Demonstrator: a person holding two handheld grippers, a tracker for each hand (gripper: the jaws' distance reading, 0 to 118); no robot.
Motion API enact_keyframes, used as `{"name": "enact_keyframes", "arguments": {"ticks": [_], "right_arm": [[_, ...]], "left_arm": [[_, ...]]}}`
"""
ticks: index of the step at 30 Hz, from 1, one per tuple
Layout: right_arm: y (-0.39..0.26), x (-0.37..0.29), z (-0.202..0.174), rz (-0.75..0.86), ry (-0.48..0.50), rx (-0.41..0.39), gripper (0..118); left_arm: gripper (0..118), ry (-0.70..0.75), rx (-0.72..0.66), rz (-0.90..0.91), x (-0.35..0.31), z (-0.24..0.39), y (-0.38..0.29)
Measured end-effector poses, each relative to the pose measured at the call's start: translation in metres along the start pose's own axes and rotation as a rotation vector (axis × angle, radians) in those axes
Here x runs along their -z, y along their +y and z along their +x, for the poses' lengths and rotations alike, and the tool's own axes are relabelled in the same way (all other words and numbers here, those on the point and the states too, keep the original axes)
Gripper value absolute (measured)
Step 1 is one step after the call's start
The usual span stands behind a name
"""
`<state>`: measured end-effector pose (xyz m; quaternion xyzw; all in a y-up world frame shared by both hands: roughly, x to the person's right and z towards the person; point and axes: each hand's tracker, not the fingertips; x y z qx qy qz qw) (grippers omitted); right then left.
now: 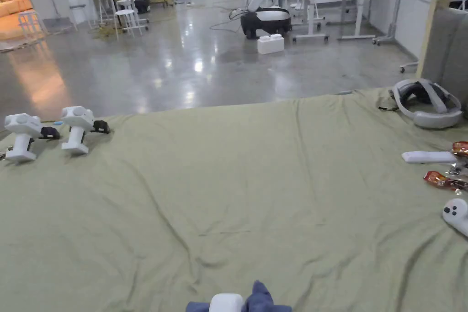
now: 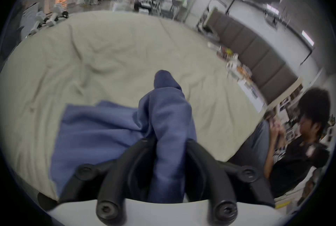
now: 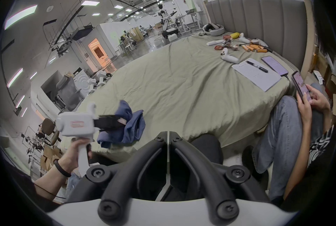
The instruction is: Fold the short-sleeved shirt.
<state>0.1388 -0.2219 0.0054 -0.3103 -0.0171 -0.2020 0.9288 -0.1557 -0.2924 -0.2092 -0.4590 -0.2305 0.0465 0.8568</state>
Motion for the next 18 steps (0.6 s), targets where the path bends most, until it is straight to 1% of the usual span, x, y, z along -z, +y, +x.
{"name": "enact_keyframes", "arguments": {"ticks": [1,2,3,4,5,6,7,9,10,11,12,13,14,15,16,17,18], "right_arm": [[-0.001,-0.002,0.004,0.000,-0.015,0.007,4],[-0.003,-0.003,0.009,-0.003,-0.029,0.016,4],[-0.005,-0.003,0.014,-0.012,-0.040,0.026,4],[-0.007,-0.002,0.018,-0.019,-0.047,0.037,4],[-0.009,0.000,0.022,-0.027,-0.052,0.051,4],[-0.010,0.002,0.025,-0.035,-0.049,0.067,4],[-0.011,0.003,0.027,-0.040,-0.042,0.083,4],[-0.012,0.005,0.029,-0.047,-0.029,0.104,4],[-0.012,0.005,0.028,-0.045,-0.026,0.107,4],[-0.012,0.006,0.027,-0.042,-0.024,0.109,4],[-0.012,0.006,0.025,-0.041,-0.022,0.109,4],[-0.012,0.007,0.024,-0.041,-0.020,0.108,4],[-0.012,0.008,0.022,-0.044,-0.018,0.107,4],[-0.012,0.008,0.020,-0.050,-0.016,0.102,4],[-0.012,0.008,0.018,-0.058,-0.013,0.090,4],[-0.013,0.008,0.015,-0.064,-0.015,0.075,4],[-0.013,0.008,0.012,-0.070,-0.018,0.066,4]], "left_arm": [[55,0.007,-0.001,-0.023,0.007,0.000,-0.003],[72,-0.034,-0.022,-0.011,0.006,-0.001,-0.004],[84,-0.078,-0.035,0.019,-0.004,0.003,-0.002],[88,-0.064,-0.030,0.022,-0.009,0.007,0.000],[90,-0.073,-0.022,0.035,-0.020,0.006,0.004],[90,-0.094,-0.016,0.087,-0.031,0.005,0.005],[90,-0.115,-0.036,0.129,-0.042,0.001,0.006],[89,-0.171,-0.146,0.191,-0.060,-0.011,0.012],[87,-0.196,-0.228,0.208,-0.063,-0.020,0.012],[78,-0.227,-0.316,0.208,-0.062,-0.031,0.012],[53,-0.261,-0.389,0.198,-0.055,-0.038,0.011],[21,-0.278,-0.423,0.170,-0.043,-0.042,0.013],[7,-0.261,-0.423,0.134,-0.029,-0.041,0.011],[7,-0.237,-0.404,0.102,-0.015,-0.038,0.008],[7,-0.275,-0.413,0.081,-0.001,-0.041,0.002],[6,-0.345,-0.434,0.067,0.016,-0.045,-0.005],[3,-0.335,-0.463,0.016,0.031,-0.045,-0.008]]}}
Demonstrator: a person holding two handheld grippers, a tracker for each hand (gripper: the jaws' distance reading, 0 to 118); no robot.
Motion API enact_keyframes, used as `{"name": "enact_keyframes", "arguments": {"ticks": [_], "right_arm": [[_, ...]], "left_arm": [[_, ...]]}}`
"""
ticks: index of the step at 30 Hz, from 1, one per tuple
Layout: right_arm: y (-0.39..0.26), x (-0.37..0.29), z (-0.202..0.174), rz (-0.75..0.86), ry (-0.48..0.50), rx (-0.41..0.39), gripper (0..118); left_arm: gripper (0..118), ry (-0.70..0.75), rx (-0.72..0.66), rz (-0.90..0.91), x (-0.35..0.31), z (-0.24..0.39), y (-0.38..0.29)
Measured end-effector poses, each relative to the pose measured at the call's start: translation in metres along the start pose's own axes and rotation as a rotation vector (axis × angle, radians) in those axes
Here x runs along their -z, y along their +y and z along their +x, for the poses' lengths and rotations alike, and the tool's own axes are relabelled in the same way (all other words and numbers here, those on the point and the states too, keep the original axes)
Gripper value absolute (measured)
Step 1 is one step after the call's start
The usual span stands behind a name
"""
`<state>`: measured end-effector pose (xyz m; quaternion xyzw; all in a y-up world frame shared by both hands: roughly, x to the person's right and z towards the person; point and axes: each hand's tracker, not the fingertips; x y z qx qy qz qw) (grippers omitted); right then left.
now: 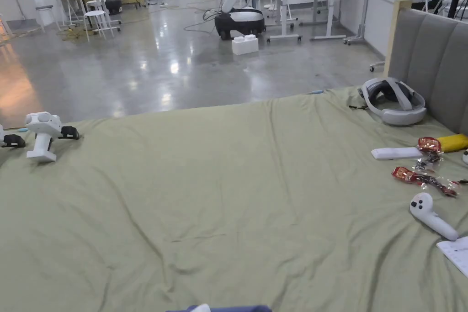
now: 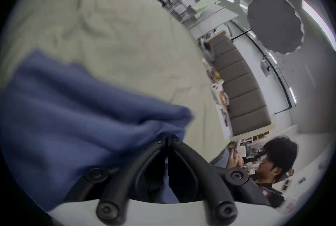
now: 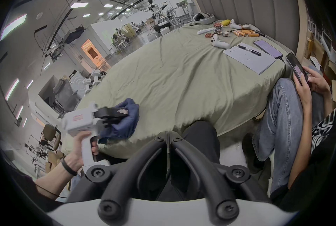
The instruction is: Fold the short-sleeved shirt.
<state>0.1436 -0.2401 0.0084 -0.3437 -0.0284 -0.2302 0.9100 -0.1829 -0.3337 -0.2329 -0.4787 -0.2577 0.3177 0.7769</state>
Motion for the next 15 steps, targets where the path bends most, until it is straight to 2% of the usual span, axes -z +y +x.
{"name": "enact_keyframes", "arguments": {"ticks": [1,3,5,7,8,11,12,14,15], "right_arm": [[0.000,0.001,-0.003,-0.009,0.007,-0.009,4],[0.000,0.006,-0.011,-0.038,0.038,-0.034,4],[0.004,0.023,-0.024,-0.068,0.065,-0.095,4],[0.012,0.047,-0.041,-0.089,0.108,-0.137,4],[0.017,0.062,-0.052,-0.106,0.160,-0.166,4],[0.033,0.117,-0.093,-0.135,0.253,-0.251,4],[0.037,0.135,-0.103,-0.147,0.286,-0.264,4],[0.045,0.185,-0.123,-0.206,0.329,-0.261,4],[0.048,0.206,-0.132,-0.235,0.289,-0.286,4]], "left_arm": [[3,0.115,-0.013,-0.020,0.011,0.003,-0.004],[3,0.042,0.001,0.018,0.007,0.001,-0.009],[4,0.052,0.005,0.008,-0.005,0.011,0.003],[4,-0.033,0.021,0.078,-0.037,0.009,0.009],[4,-0.074,0.040,0.114,-0.057,0.008,0.012],[6,-0.071,0.075,0.216,-0.119,0.000,0.019],[27,-0.044,0.075,0.233,-0.134,-0.003,0.021],[96,-0.010,0.063,0.218,-0.162,-0.017,0.027],[109,-0.007,0.062,0.221,-0.173,-0.025,0.027]]}}
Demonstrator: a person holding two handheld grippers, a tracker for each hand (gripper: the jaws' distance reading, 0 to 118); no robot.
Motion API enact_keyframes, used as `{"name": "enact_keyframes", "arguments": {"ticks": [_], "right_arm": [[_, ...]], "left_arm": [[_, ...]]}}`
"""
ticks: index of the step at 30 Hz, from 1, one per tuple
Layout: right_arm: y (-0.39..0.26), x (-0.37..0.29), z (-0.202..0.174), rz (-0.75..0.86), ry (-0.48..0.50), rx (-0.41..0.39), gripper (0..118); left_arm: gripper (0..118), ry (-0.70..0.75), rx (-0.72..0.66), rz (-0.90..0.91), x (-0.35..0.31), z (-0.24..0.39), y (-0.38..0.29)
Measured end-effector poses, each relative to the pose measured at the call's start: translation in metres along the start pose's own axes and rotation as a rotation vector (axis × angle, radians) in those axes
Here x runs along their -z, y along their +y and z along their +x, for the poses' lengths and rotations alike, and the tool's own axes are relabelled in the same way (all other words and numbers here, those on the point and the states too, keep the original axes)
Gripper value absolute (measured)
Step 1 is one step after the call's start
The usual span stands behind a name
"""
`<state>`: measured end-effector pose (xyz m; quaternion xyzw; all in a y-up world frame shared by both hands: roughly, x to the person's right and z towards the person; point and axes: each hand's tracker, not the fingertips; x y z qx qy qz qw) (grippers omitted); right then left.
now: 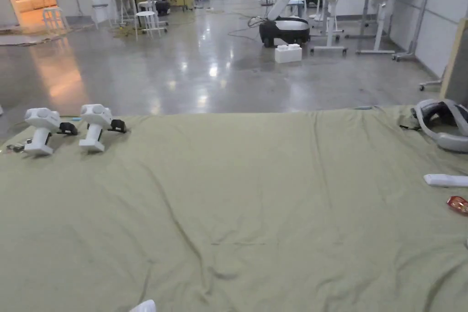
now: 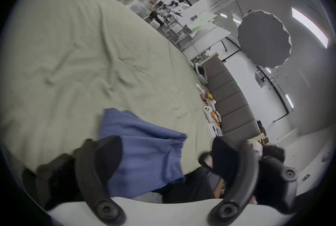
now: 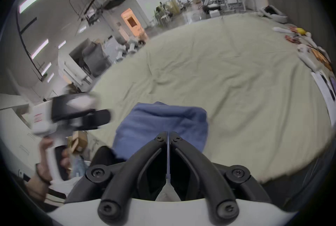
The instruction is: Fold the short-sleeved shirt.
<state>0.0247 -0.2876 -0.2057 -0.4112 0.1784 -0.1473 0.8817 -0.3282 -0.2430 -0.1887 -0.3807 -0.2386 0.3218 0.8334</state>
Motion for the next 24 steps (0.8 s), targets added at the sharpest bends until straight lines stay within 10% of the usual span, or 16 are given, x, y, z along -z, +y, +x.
{"name": "enact_keyframes", "arguments": {"ticks": [4,13,16,24], "right_arm": [[0.006,0.068,0.005,-0.219,-0.176,-0.112,4],[-0.005,0.076,0.030,-0.228,-0.112,0.033,4],[-0.011,0.074,0.031,-0.203,-0.105,0.049,4],[-0.015,0.059,0.034,-0.146,-0.046,0.116,4]], "left_arm": [[109,0.075,-0.013,-0.006,-0.022,-0.029,0.004],[108,-0.037,-0.207,-0.179,0.057,-0.083,0.013],[72,-0.052,-0.199,-0.246,0.091,-0.077,0.009],[53,-0.001,-0.228,-0.215,0.079,-0.070,0.016]]}}
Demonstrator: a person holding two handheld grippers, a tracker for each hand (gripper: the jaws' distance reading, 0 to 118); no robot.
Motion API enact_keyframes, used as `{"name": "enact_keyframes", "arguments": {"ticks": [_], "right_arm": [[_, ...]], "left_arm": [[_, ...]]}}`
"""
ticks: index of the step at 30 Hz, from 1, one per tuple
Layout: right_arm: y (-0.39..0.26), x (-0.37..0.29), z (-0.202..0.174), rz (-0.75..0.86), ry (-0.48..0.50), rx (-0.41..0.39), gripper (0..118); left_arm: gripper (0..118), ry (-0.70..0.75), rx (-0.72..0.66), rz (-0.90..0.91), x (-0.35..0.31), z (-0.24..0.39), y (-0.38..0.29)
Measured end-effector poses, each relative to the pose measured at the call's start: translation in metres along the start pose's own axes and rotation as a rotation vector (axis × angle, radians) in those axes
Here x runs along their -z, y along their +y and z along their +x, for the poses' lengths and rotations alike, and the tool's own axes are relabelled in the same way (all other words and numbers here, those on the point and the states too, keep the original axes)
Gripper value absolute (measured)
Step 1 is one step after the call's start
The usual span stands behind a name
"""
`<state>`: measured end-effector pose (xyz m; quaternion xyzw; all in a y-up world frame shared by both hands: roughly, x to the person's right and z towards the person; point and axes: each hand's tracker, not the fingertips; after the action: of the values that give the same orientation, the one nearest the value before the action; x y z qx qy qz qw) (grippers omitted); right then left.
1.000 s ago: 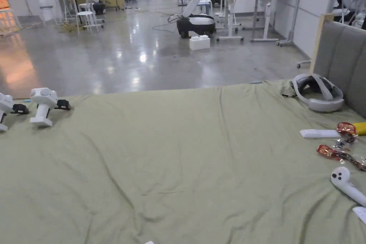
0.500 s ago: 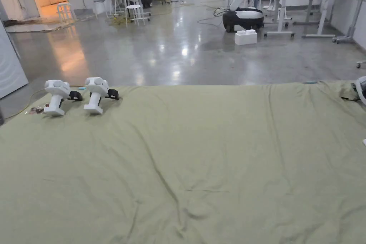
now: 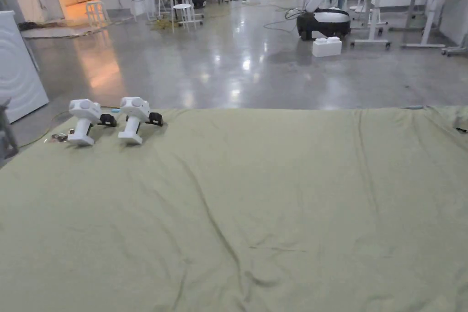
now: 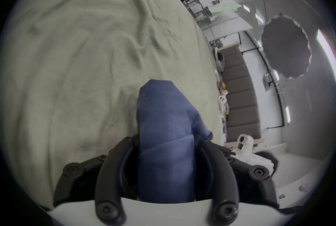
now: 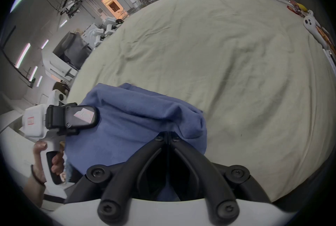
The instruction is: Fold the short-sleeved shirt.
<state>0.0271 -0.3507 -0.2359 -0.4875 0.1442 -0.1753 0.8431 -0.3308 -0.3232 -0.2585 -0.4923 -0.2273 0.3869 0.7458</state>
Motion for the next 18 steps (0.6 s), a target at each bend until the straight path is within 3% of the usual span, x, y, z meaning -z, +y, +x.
{"name": "enact_keyframes", "arguments": {"ticks": [2,4,6,10,13,15,16,18], "right_arm": [[-0.003,-0.022,0.004,0.069,0.175,0.038,4],[-0.010,-0.043,0.006,0.104,0.240,0.058,4],[-0.019,-0.055,0.007,0.102,0.208,0.053,4],[-0.043,-0.068,0.015,0.095,0.189,0.043,4],[-0.056,-0.073,0.016,0.086,0.208,0.044,4],[-0.059,-0.075,0.012,0.086,0.199,0.042,4],[-0.060,-0.075,0.010,0.081,0.192,0.048,4],[-0.060,-0.074,0.008,0.079,0.190,0.057,4]], "left_arm": [[52,-0.069,-0.008,0.053,-0.031,-0.001,0.004],[52,-0.065,0.011,0.149,-0.080,-0.003,0.014],[52,-0.016,0.023,0.226,-0.133,-0.013,0.030],[52,0.223,0.008,0.408,-0.241,-0.050,0.072],[52,0.511,-0.050,0.414,-0.275,-0.083,0.108],[52,0.603,-0.119,0.406,-0.277,-0.100,0.121],[56,0.601,-0.145,0.411,-0.267,-0.109,0.123],[89,0.503,-0.156,0.431,-0.257,-0.116,0.123]]}}
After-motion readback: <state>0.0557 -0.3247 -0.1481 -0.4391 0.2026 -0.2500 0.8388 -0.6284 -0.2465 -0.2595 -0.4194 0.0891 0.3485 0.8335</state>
